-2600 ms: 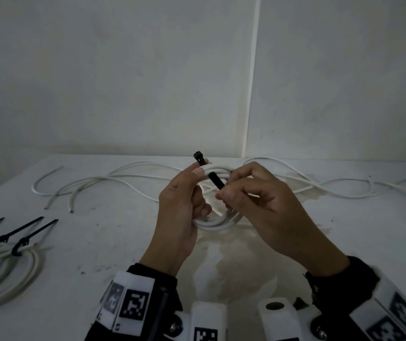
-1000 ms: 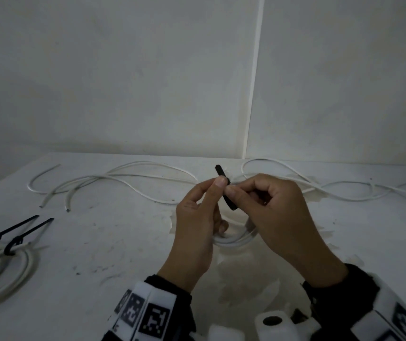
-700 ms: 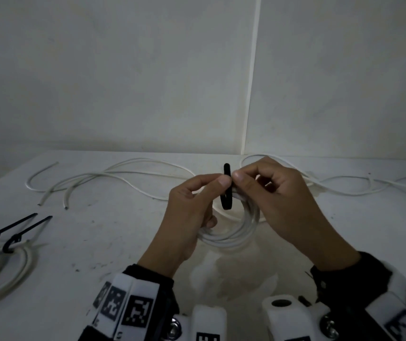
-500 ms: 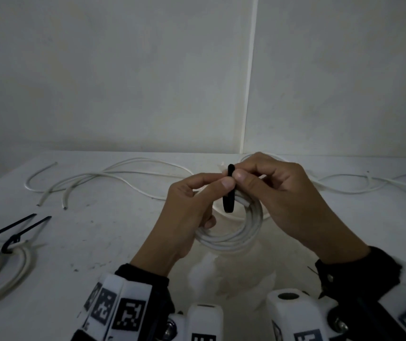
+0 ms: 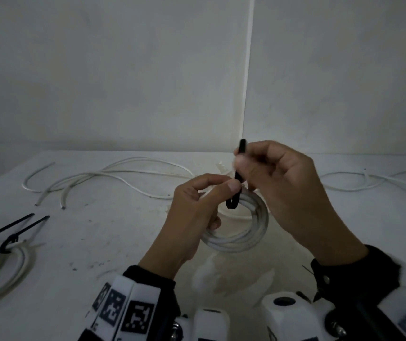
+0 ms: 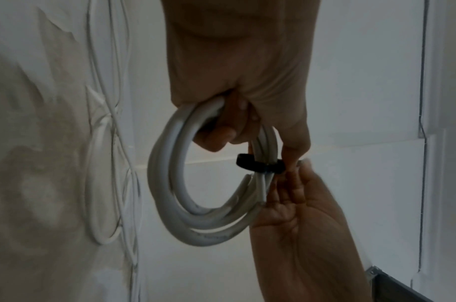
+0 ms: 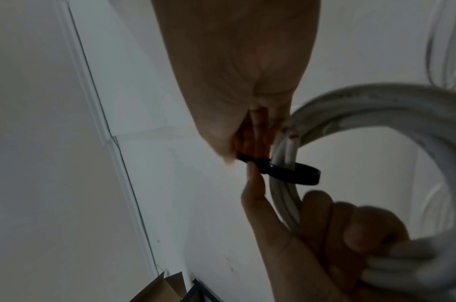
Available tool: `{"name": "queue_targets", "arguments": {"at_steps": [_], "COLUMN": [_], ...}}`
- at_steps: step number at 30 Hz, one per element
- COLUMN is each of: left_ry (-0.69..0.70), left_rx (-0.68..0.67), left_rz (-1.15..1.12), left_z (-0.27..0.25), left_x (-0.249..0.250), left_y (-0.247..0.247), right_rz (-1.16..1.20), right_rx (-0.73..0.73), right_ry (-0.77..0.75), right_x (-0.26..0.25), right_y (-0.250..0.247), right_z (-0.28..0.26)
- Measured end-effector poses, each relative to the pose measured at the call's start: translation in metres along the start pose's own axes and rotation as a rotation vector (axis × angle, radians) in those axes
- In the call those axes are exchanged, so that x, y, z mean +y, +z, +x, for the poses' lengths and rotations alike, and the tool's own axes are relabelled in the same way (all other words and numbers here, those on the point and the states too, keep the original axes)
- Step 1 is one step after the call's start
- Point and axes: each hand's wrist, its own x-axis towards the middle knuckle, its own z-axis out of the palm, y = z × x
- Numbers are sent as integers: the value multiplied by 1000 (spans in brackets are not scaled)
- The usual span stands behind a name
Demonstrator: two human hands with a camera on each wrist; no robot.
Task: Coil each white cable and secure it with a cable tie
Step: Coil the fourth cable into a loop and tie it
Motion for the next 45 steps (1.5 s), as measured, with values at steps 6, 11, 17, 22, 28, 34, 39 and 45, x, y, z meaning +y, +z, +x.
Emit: {"name": "queue_targets", "arguments": {"at_steps": [6, 11, 17, 22, 28, 34, 39, 45], "left_ry": [22, 11, 45, 73, 4, 9, 7, -8], "left_rx": [-31, -51, -40, 9, 1, -14, -30, -18], "left_rz": [50, 91, 139, 118, 110, 129, 159, 128], "left_z": [-4, -6, -9, -9, -9, -11, -13, -10], "left_x": [-1, -6, -5, 0, -4, -8, -5, -6], "left_y": [8, 15, 18, 18, 21, 24, 24, 23], "right_rz": [-117, -136, -80, 3, -239, -282, -201, -153], "right_rx": [-32, 18, 113, -54, 9, 90, 99, 47], "right_ry": [-91, -128, -119, 50, -91, -123, -43, 31], "right_x": [-4, -9, -7, -6, -5, -5, -6, -8], "right_y": [-8, -12, -13, -12, -13, -13, -15, -20], "right_z": [2, 3, 4, 5, 3, 3, 4, 7]}}
